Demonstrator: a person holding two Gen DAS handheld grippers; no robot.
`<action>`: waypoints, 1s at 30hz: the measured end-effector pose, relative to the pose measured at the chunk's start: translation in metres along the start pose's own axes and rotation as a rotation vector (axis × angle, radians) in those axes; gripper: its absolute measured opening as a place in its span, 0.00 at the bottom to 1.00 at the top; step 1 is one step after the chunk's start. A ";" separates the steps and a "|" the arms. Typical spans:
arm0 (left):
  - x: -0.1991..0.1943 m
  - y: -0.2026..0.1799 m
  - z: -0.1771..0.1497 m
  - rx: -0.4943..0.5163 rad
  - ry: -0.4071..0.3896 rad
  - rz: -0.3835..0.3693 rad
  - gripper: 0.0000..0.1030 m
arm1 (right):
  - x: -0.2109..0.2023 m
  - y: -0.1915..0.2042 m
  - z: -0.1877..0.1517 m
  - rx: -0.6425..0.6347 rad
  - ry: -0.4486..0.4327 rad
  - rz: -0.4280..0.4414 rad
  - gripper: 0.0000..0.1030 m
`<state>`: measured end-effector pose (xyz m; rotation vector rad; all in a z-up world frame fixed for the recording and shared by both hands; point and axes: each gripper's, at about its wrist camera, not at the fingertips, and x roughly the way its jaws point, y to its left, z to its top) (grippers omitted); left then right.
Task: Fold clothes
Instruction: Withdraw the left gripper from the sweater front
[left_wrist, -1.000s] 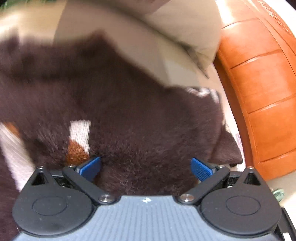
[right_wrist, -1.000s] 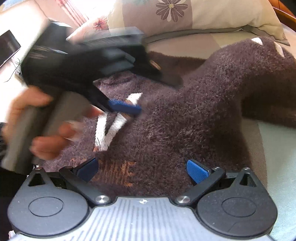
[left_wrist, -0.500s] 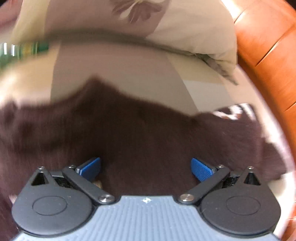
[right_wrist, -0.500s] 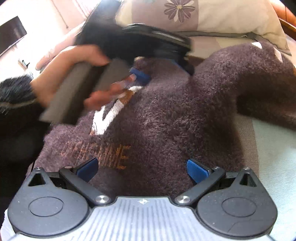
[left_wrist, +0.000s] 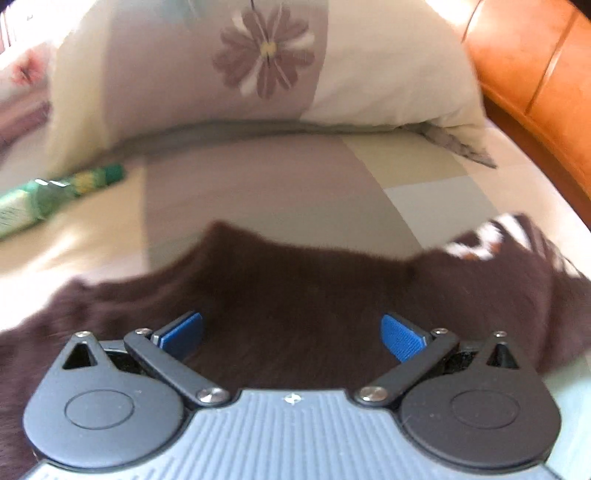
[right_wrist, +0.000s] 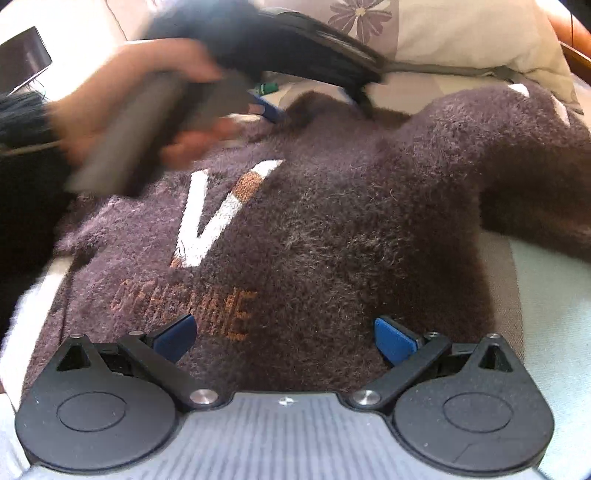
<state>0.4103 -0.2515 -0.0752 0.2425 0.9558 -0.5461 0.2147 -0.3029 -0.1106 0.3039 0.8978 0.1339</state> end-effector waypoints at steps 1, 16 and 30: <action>-0.015 0.008 -0.006 0.001 -0.006 0.000 0.99 | 0.001 0.001 -0.001 -0.003 -0.006 -0.004 1.00; -0.060 0.130 -0.144 -0.091 -0.090 0.095 0.99 | 0.012 0.037 -0.016 -0.170 -0.046 -0.209 1.00; -0.085 0.168 -0.160 -0.129 -0.154 -0.001 0.99 | 0.022 0.046 -0.006 -0.116 -0.069 -0.287 1.00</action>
